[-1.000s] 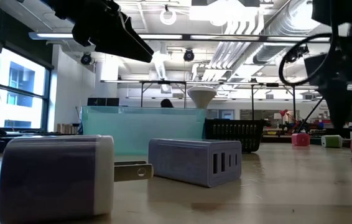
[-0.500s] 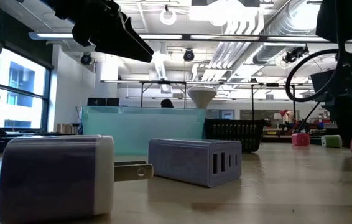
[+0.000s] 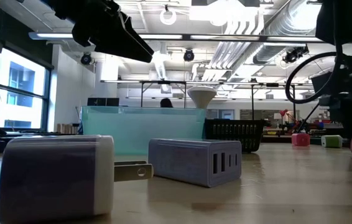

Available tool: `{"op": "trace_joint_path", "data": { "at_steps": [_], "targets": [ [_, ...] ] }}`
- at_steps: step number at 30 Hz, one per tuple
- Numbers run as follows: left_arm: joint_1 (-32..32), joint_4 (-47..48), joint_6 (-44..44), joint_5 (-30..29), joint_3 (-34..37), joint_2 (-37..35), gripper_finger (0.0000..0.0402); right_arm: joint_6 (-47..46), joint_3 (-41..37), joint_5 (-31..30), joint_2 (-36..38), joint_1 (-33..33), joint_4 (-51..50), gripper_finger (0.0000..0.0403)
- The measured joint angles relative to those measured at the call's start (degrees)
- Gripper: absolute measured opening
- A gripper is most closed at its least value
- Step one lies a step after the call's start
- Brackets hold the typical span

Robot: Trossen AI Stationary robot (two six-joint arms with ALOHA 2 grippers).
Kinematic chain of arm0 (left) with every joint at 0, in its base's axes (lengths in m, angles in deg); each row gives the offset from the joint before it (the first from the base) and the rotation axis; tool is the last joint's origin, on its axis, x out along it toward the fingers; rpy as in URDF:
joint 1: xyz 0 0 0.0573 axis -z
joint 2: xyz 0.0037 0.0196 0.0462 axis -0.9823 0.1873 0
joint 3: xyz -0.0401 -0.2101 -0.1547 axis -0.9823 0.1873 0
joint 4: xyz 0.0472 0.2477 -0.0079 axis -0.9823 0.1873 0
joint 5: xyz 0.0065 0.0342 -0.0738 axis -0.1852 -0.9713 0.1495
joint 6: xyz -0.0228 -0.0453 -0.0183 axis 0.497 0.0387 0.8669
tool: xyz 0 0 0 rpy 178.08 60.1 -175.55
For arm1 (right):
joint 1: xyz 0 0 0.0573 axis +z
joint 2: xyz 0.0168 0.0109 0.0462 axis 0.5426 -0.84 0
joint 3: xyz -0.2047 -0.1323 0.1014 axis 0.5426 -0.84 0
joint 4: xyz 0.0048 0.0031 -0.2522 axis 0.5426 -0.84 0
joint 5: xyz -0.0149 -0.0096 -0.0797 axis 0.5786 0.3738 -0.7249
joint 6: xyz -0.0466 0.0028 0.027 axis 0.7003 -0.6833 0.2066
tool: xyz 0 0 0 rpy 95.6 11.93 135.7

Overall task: Pick & Place Office items
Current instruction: Put the pink and white charger adapter into the blue bin

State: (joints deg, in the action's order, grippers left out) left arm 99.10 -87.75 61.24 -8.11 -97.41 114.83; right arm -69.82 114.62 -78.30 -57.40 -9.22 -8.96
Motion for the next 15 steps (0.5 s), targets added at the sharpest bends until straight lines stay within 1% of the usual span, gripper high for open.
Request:
{"op": "trace_joint_path", "data": {
  "at_steps": [3,6,10,11,15],
  "targets": [
    [-0.02,0.0,0.0,0.0,0.0,0.0,0.0351,0.02,-0.06,1.26,-0.04,-0.57,0.6,0.0263],
    [-0.01,0.0,-0.02,0.0,0.0,0.0,0.0351,0.05,-0.12,1.62,-0.07,-0.88,1.73,0.0208],
    [-0.02,0.0,-0.02,0.0,0.0,0.0,0.0351,0.52,-0.2,0.25,-0.13,-0.83,5.34,0.0128],
    [0.0,0.0,-0.02,0.0,0.0,0.0,0.0351,0.52,-0.22,-1.02,-0.13,-0.84,7.09,0.0119],
    [-0.02,0.0,-0.43,0.0,0.0,0.0,0.0351,0.41,-0.12,-6.19,-0.22,-1.03,14.63,0.0119]
  ]
}}
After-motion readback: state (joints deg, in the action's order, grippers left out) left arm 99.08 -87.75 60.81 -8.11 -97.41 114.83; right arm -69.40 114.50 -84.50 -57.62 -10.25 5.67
